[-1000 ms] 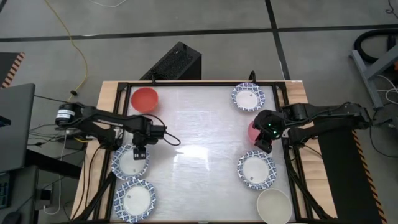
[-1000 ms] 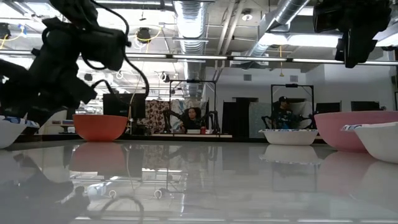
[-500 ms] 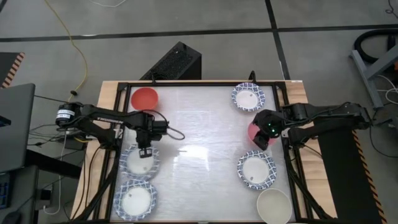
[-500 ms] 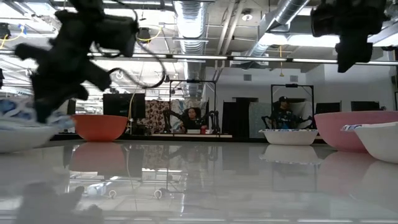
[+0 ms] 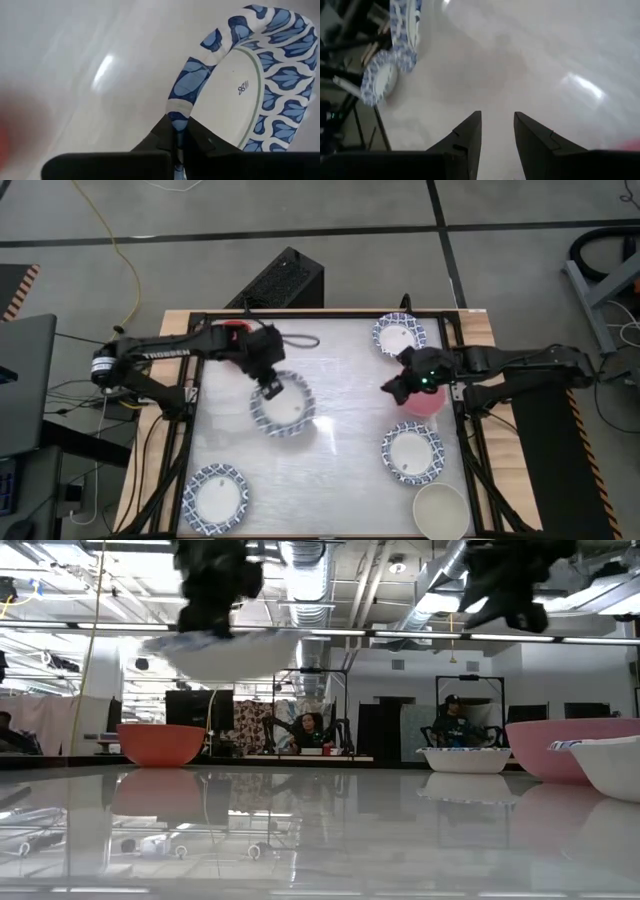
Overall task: Nest bowls inside each other by size order
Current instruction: Stack the top left blue bowl on top of the bottom right blue bowl
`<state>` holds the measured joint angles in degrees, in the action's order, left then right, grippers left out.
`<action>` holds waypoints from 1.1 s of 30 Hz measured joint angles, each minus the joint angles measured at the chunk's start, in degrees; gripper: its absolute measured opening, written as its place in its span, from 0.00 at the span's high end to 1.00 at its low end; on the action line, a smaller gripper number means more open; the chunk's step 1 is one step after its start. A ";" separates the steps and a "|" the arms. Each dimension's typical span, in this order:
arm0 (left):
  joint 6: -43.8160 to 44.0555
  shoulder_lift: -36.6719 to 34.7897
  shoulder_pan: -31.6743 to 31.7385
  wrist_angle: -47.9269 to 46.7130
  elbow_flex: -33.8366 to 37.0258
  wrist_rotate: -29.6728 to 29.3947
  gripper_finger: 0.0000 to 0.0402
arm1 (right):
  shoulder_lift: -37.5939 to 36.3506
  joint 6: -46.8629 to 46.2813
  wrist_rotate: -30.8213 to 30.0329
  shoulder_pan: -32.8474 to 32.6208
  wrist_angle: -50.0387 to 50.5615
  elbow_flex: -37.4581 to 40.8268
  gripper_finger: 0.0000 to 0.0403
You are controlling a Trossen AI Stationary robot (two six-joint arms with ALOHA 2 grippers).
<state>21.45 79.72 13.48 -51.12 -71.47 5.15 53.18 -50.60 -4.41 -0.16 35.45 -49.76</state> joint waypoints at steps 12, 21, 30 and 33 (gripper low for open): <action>9.16 0.00 0.51 14.44 -2.37 -9.08 1.00 | 8.92 2.45 -4.76 0.70 -19.46 0.00 0.66; 9.91 0.00 0.50 16.31 -2.37 -14.00 1.00 | 12.89 4.43 -5.28 0.70 -30.03 0.00 0.66; 9.91 0.00 0.50 20.91 -2.37 -13.55 1.00 | 12.84 7.72 -10.72 0.89 -31.68 0.00 0.66; 9.89 0.00 0.50 22.88 -2.37 -13.55 1.00 | 12.84 8.01 -10.72 1.39 -31.64 0.00 0.66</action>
<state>31.34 79.72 13.98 -28.24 -73.84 -8.40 66.02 -42.59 -15.14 1.22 3.81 -49.76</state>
